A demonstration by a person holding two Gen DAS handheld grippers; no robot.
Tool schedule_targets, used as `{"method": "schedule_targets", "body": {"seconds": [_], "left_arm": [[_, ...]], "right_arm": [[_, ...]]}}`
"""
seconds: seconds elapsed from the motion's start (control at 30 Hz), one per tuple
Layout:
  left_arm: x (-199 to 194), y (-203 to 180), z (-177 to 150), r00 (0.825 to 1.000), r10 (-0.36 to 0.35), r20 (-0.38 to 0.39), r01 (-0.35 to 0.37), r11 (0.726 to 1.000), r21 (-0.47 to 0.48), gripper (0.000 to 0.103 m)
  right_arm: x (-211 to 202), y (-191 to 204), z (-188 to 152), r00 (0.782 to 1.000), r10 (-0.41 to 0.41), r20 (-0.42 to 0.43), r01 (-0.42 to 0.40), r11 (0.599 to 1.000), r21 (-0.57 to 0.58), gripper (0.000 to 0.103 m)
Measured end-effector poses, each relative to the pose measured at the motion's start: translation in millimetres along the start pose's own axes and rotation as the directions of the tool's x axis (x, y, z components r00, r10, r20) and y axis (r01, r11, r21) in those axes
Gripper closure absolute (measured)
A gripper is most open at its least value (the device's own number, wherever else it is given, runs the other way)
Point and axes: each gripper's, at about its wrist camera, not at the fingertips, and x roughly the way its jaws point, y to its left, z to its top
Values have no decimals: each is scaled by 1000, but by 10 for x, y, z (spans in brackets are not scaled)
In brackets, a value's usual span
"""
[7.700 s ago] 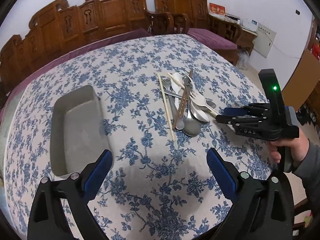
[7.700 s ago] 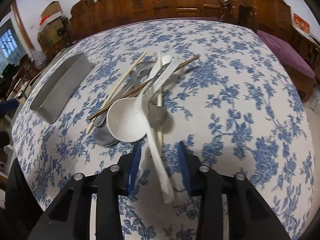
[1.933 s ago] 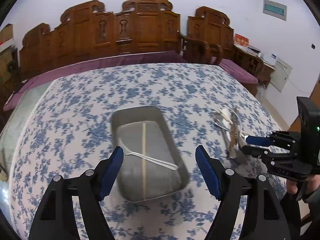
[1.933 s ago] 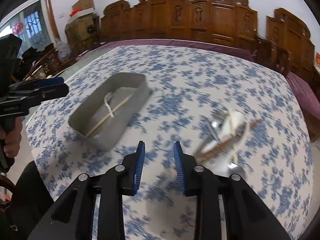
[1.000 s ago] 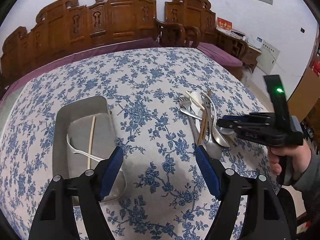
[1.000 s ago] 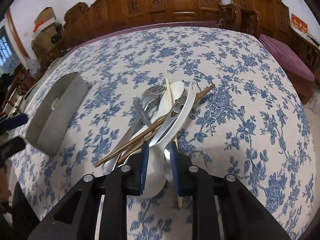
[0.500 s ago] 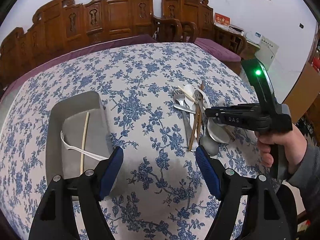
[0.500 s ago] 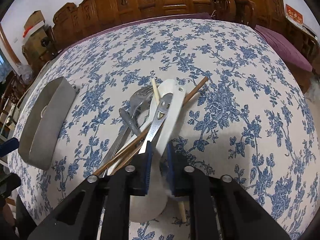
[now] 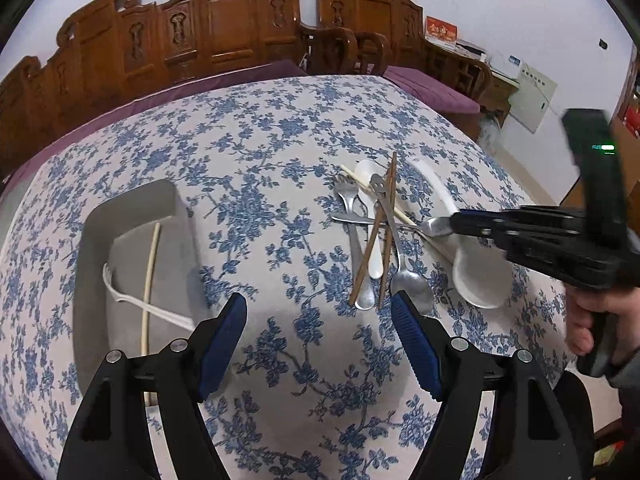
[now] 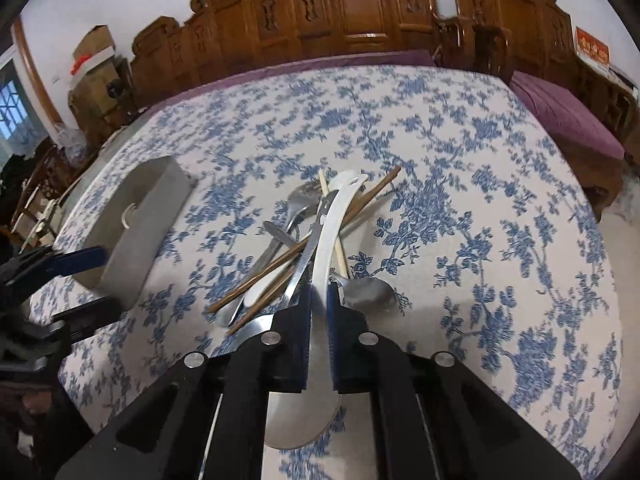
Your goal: Organize utensils
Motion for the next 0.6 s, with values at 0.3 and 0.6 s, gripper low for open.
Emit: {"method": "schedule_targets", "body": {"seconds": [0.3, 0.6], "left_arm": [[447, -225, 128, 996, -22, -81, 26, 999, 47, 53], [883, -386, 371, 990, -15, -144, 29, 995, 91, 71]], "right_arm": [[-280, -130, -129, 999, 23, 31, -23, 1000, 0, 94], [-356, -353, -116, 999, 25, 47, -27, 999, 45, 94]]}}
